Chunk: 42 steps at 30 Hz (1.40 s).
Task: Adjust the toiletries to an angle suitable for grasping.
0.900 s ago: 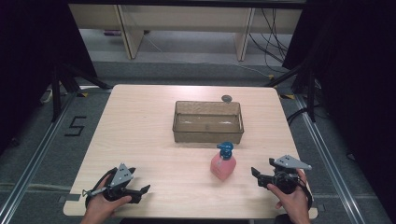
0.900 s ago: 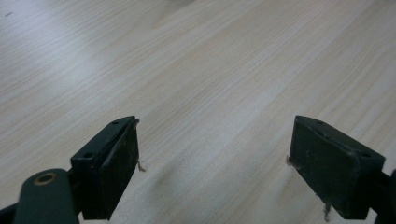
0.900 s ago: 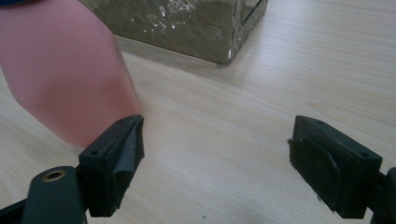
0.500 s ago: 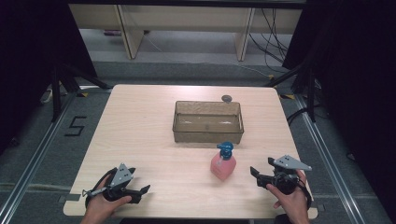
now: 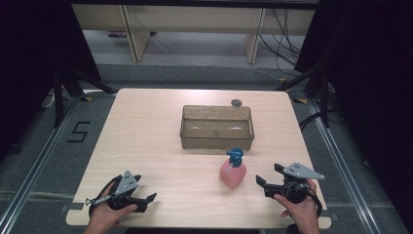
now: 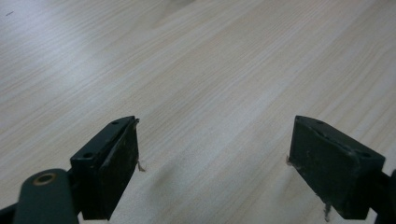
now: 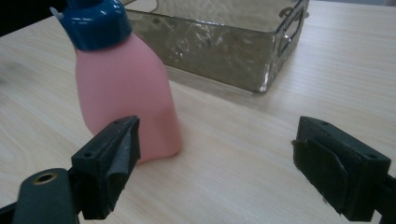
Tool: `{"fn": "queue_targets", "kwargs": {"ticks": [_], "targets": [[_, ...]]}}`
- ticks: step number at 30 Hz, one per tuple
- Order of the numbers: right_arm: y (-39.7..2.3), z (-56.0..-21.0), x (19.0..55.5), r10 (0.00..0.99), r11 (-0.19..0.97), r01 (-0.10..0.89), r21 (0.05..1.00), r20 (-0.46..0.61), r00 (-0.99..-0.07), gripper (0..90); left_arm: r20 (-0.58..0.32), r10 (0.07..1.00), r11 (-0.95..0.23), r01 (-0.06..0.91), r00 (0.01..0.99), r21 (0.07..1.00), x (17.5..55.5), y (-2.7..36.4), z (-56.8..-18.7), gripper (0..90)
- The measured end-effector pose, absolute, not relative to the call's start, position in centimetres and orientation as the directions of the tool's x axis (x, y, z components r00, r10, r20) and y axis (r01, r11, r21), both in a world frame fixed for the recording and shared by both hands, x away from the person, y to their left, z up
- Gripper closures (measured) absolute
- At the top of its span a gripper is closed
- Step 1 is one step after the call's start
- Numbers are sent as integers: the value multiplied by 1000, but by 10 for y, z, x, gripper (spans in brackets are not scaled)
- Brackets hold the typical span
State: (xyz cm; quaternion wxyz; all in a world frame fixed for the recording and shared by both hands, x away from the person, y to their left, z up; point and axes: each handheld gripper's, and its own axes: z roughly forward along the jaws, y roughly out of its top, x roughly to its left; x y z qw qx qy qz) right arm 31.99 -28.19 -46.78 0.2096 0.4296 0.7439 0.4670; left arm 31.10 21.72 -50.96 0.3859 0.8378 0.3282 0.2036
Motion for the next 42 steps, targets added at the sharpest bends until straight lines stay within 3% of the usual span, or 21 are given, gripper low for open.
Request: {"fn": "queue_targets", "kwargs": {"ticks": [15, 16, 18, 42], "targets": [[-273, -464, 319, 812, 207, 415, 886, 80, -578, 160, 88, 703, -492, 393, 705, 777, 312, 217, -510, 155], [-270, -465, 318, 811, 178, 432, 884, 116, -573, 160, 69, 712, -470, 401, 699, 786, 311, 216, -511, 155], [-271, -464, 319, 805, 212, 415, 885, 82, -587, 160, 63, 712, -468, 405, 700, 786, 310, 216, -511, 155], [-256, -458, 323, 775, 215, 370, 904, 73, -628, 156, 99, 704, -493, 383, 703, 782, 313, 217, -511, 155]]}}
